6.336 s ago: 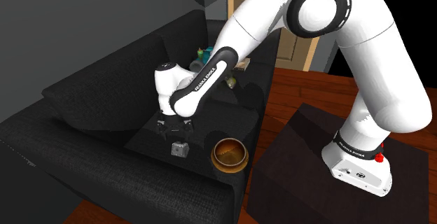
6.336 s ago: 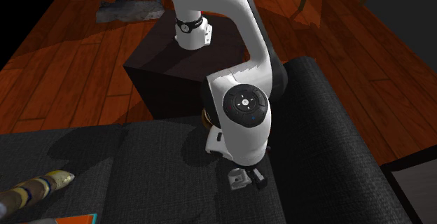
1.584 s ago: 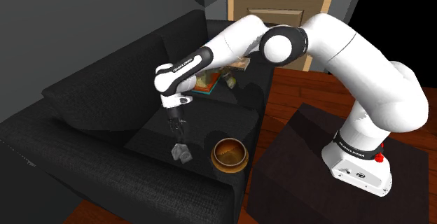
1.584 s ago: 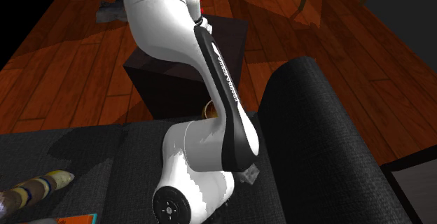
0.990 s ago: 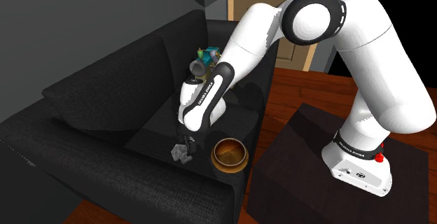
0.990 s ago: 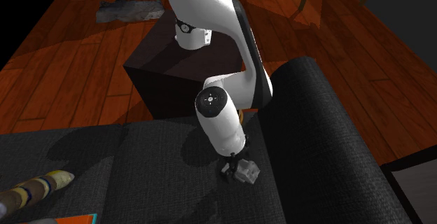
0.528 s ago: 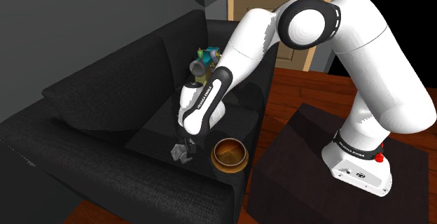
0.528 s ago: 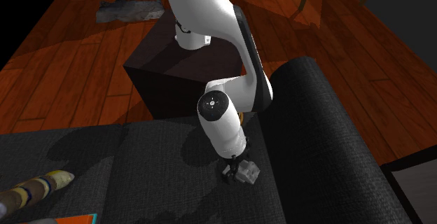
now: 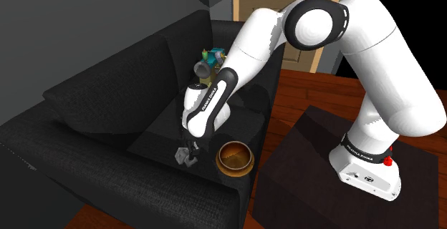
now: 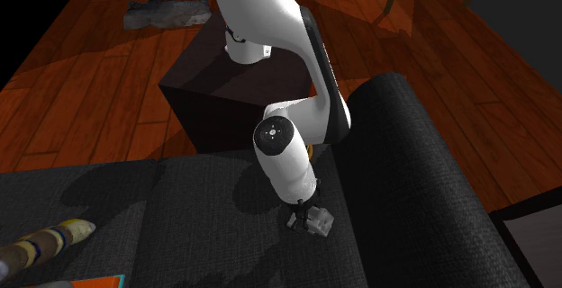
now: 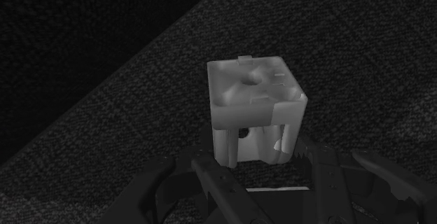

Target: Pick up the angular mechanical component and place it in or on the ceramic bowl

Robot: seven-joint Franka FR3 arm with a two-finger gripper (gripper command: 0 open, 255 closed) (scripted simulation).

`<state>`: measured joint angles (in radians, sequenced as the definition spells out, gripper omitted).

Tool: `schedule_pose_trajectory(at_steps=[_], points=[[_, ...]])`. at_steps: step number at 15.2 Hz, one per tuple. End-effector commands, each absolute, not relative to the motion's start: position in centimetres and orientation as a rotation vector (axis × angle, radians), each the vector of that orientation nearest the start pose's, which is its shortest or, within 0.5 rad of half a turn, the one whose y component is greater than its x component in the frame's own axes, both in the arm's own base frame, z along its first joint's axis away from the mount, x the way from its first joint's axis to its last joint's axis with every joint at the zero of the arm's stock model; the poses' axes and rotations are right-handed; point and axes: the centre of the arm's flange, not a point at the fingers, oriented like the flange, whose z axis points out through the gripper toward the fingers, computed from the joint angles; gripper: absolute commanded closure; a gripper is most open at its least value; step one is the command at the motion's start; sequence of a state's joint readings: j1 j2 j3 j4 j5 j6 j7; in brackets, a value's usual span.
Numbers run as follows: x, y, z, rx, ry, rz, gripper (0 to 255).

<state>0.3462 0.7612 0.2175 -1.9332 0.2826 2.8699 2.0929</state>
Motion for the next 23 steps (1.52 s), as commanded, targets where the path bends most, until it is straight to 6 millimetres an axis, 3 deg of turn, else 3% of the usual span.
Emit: schedule_pose_trajectory(at_steps=[1,4,23], points=[[53.7,31.7,10.9,-1.727,2.335,0.287,255],[53.7,31.8,10.9,-1.727,2.335,0.287,255],[53.7,31.8,21.0,-1.727,2.335,0.287,255]])
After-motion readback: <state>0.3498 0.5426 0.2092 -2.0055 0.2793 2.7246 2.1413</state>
